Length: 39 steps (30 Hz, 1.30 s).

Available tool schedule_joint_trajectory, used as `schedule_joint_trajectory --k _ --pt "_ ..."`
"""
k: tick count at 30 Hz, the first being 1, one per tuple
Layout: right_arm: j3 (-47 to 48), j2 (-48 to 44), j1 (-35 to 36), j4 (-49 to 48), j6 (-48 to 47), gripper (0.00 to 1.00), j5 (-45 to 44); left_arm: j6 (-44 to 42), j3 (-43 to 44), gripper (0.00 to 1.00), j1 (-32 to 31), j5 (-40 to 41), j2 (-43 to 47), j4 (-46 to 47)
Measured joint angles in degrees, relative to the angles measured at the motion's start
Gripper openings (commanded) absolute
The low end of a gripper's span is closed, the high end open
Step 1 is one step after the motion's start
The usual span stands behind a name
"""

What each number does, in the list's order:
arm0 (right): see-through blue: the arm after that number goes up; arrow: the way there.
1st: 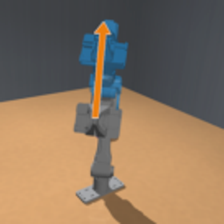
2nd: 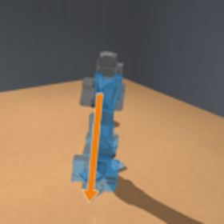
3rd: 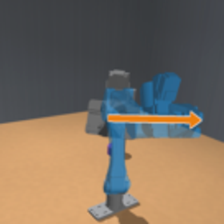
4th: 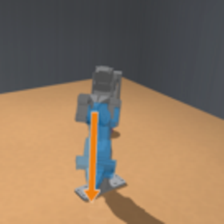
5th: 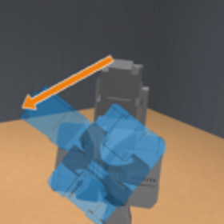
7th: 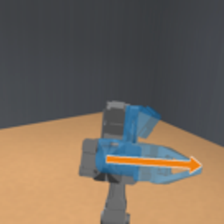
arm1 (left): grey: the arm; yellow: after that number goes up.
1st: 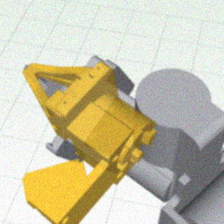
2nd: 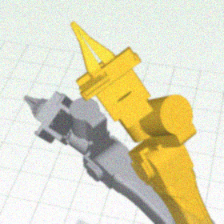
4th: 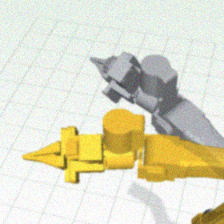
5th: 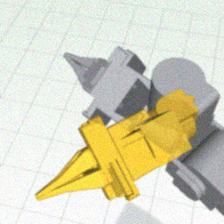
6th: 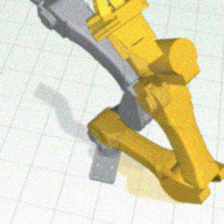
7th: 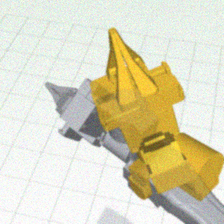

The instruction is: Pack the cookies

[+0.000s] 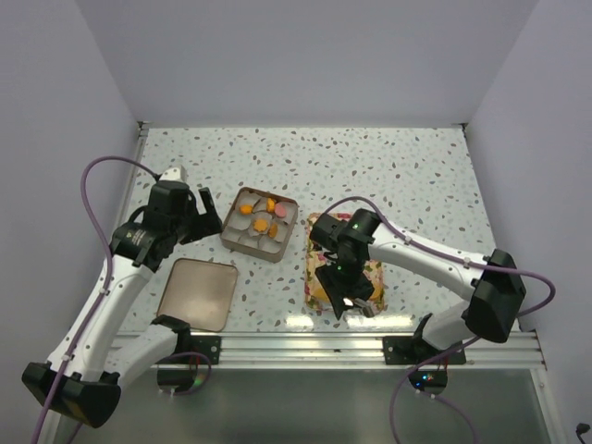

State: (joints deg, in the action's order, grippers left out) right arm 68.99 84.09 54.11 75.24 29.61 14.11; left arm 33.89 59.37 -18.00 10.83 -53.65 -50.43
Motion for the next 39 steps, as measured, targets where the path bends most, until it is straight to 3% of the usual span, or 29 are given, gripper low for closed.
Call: schedule_joint_trajectory --k 7,13,20,27,35,39 --pt "0.2 1.8 1.1 -0.5 0.3 0.52 0.0 0.0 -0.2 0.93 0.0 0.1 0.4 -0.2" --pt "0.2 1.9 1.1 -0.6 0.7 0.40 0.0 0.0 -0.2 0.93 0.0 0.6 0.9 -0.3" --pt "3.6 3.1 1.4 1.3 0.8 0.40 -1.9 0.0 -0.3 0.94 0.0 1.1 1.2 -0.4" --pt "26.5 11.7 1.4 2.6 0.0 0.38 -8.4 -0.2 -0.2 0.94 0.0 2.3 1.5 -1.4" --pt "61.2 31.9 1.3 1.6 -1.5 0.38 -9.2 -0.4 0.8 0.94 0.0 3.4 1.6 -1.6" --pt "71.3 41.2 1.3 0.9 -1.8 0.38 -7.7 -0.4 2.1 0.93 0.0 3.2 1.6 -1.7"
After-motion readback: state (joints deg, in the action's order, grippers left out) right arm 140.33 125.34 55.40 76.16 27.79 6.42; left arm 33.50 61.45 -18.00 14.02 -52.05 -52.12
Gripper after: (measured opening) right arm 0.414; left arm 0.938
